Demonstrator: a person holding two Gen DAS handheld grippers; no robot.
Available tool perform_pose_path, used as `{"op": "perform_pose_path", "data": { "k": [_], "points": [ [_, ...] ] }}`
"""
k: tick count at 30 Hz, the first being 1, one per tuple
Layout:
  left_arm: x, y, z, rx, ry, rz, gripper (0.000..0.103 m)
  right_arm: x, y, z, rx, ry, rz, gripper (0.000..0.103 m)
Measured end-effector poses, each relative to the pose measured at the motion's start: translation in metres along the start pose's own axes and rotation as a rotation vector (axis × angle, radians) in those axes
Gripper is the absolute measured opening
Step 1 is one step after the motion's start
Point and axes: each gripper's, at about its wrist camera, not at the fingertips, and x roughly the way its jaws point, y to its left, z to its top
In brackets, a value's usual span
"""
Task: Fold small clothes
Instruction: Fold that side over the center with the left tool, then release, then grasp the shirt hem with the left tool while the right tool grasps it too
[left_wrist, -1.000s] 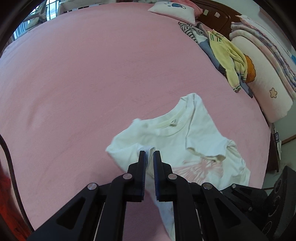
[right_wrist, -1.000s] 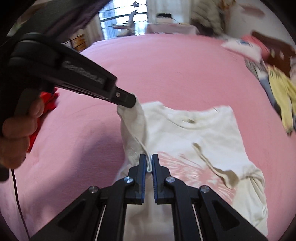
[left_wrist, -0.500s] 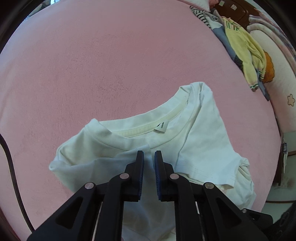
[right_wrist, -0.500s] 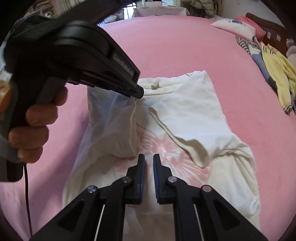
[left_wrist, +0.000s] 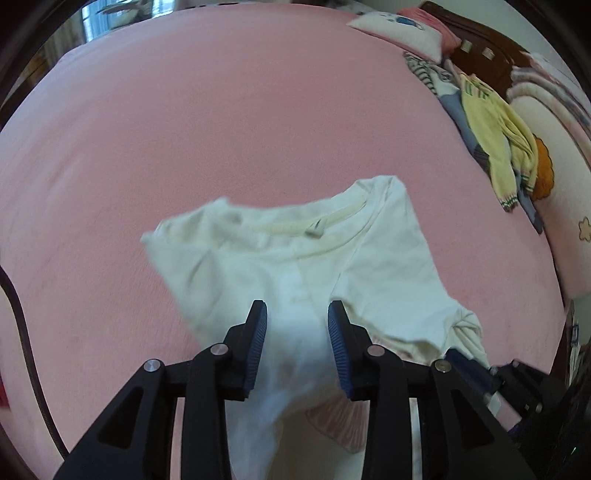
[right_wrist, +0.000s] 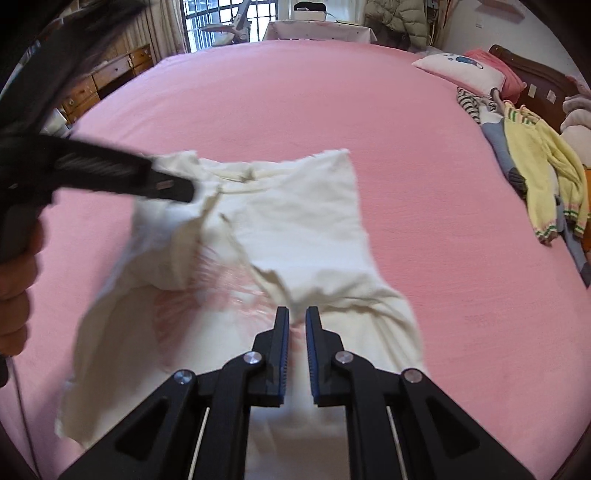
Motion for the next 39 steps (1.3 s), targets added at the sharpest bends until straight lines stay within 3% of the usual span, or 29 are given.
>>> {"op": "perform_pose_path", "data": {
  "k": [6,14,20,28,29,34,39],
  "points": [
    [0.004,0.015,-0.047,-0.104,0.07,0.024,0.033,0.001,-0.026,-0.014,-0.035,0.031,-0.019,0.009],
    [0.002,0.015,-0.088,-0.109,0.092,0.102,0.033,-0.006,-0.039,-0.03,-0.074,0.05,-0.011,0.009],
    [-0.018,0.025,-0.12,-0.147,0.105,0.119,0.037,-0.022,-0.055,-0.039,-0.081,0.052,0.052,0.009],
    [-0.052,0.027,-0.166,-0.129,0.132,0.124,0.038,-0.038,-0.075,-0.055,-0.137,0.084,0.051,0.01],
    [-0.054,0.028,-0.171,-0.123,0.137,0.124,0.038,-0.04,-0.077,-0.058,-0.147,0.088,0.052,0.012],
    [-0.064,0.033,-0.196,-0.094,0.165,0.129,0.038,-0.053,-0.087,-0.065,-0.166,0.081,0.071,0.048],
    [-0.061,0.042,-0.206,-0.098,0.203,0.091,0.038,-0.055,-0.093,-0.078,-0.214,0.118,0.088,0.05]
  ]
}}
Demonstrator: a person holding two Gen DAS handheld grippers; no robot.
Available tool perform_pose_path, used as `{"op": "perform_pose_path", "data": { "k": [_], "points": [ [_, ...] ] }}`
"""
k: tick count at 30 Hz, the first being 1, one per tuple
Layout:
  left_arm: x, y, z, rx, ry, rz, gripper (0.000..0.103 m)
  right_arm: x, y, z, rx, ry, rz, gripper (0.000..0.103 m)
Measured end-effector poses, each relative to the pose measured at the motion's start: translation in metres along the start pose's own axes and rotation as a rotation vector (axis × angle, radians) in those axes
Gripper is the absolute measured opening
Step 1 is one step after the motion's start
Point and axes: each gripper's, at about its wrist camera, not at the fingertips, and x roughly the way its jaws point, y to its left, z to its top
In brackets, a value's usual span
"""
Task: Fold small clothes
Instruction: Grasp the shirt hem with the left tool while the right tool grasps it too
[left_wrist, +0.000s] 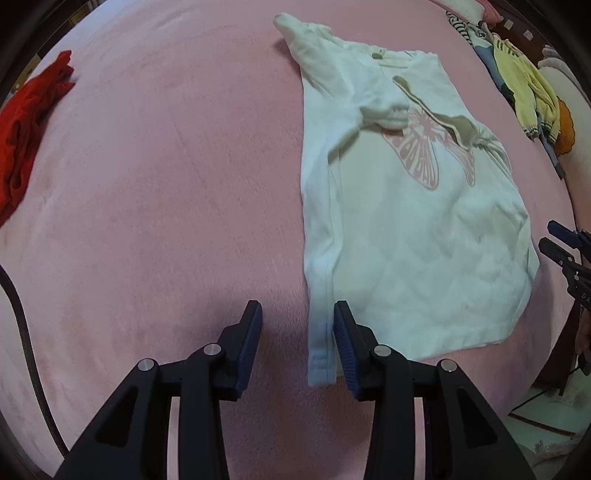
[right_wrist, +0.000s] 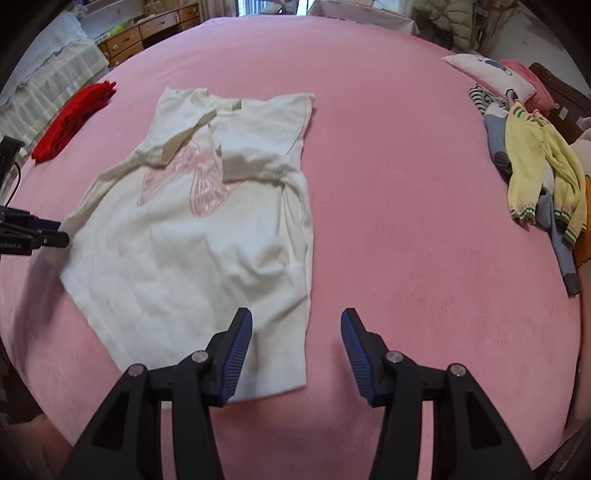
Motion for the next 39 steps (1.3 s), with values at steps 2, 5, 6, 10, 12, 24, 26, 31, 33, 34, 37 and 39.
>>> {"op": "perform_pose_path", "data": {
  "k": [2,5,6,10,12,24,26,31,33,34,37,39],
  "points": [
    [0.003,0.002,-0.006,-0.005,0.01,-0.007,0.038,0.002,-0.002,-0.006,-0.007,0.016,0.026,0.05],
    [0.004,0.01,-0.016,-0.014,0.018,-0.021,0.038,0.005,-0.005,-0.015,-0.013,0.037,0.052,0.05],
    [0.004,0.011,-0.019,-0.019,0.018,-0.028,0.038,0.007,-0.006,-0.017,-0.012,0.042,0.061,0.05],
    [0.005,0.021,-0.024,-0.029,0.019,-0.039,0.038,0.016,-0.011,-0.026,-0.005,0.083,0.084,0.05],
    [0.004,0.023,-0.027,-0.026,0.017,-0.037,0.038,0.019,-0.012,-0.029,-0.001,0.089,0.095,0.05],
    [0.003,0.015,-0.03,-0.07,0.035,-0.005,0.038,0.027,-0.006,-0.031,-0.03,0.101,0.156,0.03],
    [0.004,0.017,-0.031,-0.08,0.041,-0.012,0.038,0.028,-0.005,-0.03,-0.034,0.103,0.163,0.026],
    [0.004,0.019,-0.035,-0.07,0.044,-0.049,0.027,0.03,0.0,-0.028,-0.053,0.103,0.164,0.015],
    [0.004,0.016,-0.036,-0.049,0.055,-0.075,0.008,0.03,0.002,-0.028,-0.058,0.103,0.162,0.01],
    [0.003,0.014,-0.037,-0.038,0.053,-0.066,0.008,0.03,0.001,-0.028,-0.06,0.102,0.159,0.008],
    [0.0,0.005,-0.039,0.0,0.041,-0.058,0.005,0.028,0.001,-0.028,-0.06,0.1,0.153,0.007],
    [-0.005,0.002,-0.039,0.013,0.031,-0.071,0.005,0.027,0.001,-0.027,-0.062,0.101,0.148,0.006]
  ]
}}
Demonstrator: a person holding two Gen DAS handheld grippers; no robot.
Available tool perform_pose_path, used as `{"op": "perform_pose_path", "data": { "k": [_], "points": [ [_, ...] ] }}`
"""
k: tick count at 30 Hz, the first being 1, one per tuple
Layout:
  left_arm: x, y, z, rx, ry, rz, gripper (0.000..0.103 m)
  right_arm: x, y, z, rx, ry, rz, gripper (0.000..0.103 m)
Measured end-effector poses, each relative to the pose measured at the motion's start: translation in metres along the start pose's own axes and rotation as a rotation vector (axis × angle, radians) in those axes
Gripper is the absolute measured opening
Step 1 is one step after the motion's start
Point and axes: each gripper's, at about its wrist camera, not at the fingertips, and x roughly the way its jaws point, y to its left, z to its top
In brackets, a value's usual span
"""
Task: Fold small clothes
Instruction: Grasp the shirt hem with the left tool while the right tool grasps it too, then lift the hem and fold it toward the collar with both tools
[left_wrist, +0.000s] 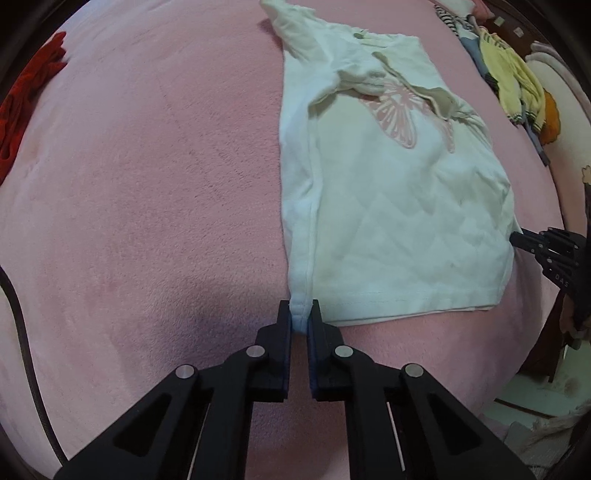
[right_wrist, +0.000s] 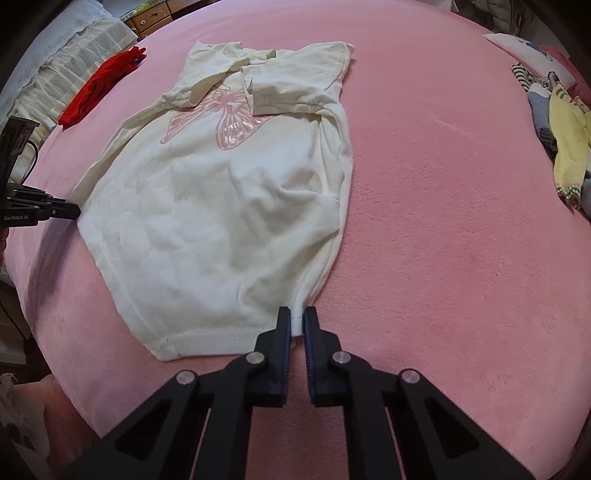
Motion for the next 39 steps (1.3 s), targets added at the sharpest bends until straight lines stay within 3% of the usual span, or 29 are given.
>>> {"op": "perform_pose_path", "data": {
  "k": [17,24,34,39],
  "points": [
    [-0.067,0.019,0.034,-0.077,-0.152,-0.157,0.004,-0.056,-0.014,0.027,0.06,-0.106,0.035,0.006],
    [-0.086,0.022,0.07,-0.168,-0.23,-0.204,0.004,-0.079,-0.023,0.068,0.1,-0.188,0.071,0.006],
    [-0.079,0.029,0.171,-0.216,-0.283,-0.157,0.004,-0.064,-0.057,0.158,0.152,-0.261,0.044,0.006],
    [-0.054,0.038,0.223,-0.269,-0.247,-0.132,0.004,-0.035,-0.07,0.2,0.181,-0.239,0.012,0.006]
  ]
}}
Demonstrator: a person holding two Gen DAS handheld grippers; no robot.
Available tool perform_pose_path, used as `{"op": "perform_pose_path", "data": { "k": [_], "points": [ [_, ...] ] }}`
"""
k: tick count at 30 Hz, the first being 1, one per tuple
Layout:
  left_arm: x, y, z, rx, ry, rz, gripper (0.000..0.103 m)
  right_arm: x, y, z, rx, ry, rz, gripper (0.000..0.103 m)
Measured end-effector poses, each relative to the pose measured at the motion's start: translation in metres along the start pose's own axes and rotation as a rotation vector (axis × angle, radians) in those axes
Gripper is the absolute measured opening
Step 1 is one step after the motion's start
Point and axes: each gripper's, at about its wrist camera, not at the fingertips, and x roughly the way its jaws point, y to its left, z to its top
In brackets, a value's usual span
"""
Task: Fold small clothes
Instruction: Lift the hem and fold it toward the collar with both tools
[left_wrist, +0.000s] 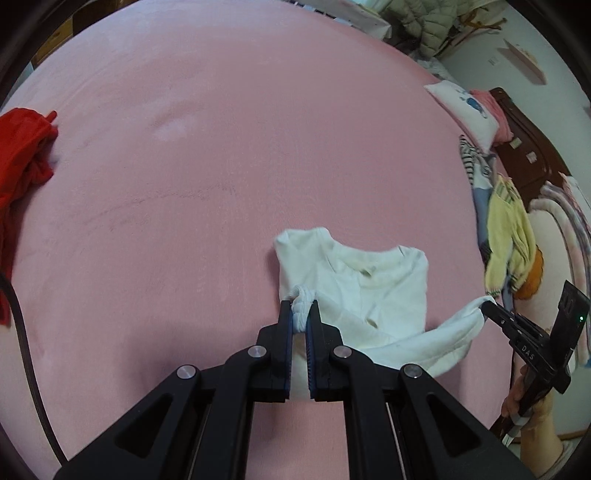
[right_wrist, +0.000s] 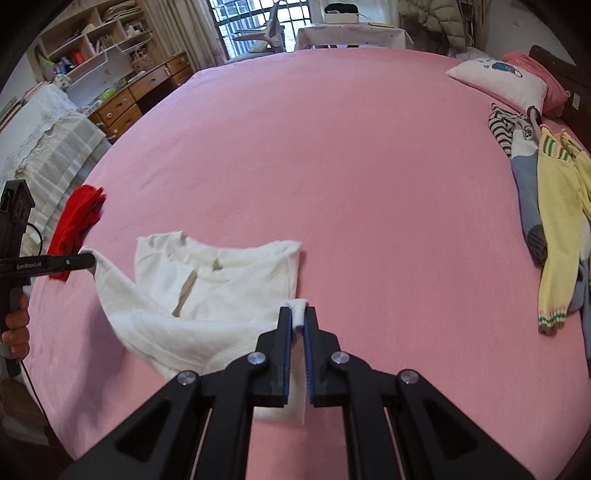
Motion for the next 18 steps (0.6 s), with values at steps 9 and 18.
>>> {"op": "perform_pose_path", "data": {
  "k": [9,18],
  "points": [
    [0.05,0.018,0.04,-0.143,0.025,0.0,0.004,0.067,-0.015,0.032,0.067,0.086,-0.061,0.006],
    [0.044,0.025,0.049,-0.202,-0.04,-0.022,0.005,0.068,-0.006,0.038,0.049,0.081,-0.097,0.035]
  ]
}}
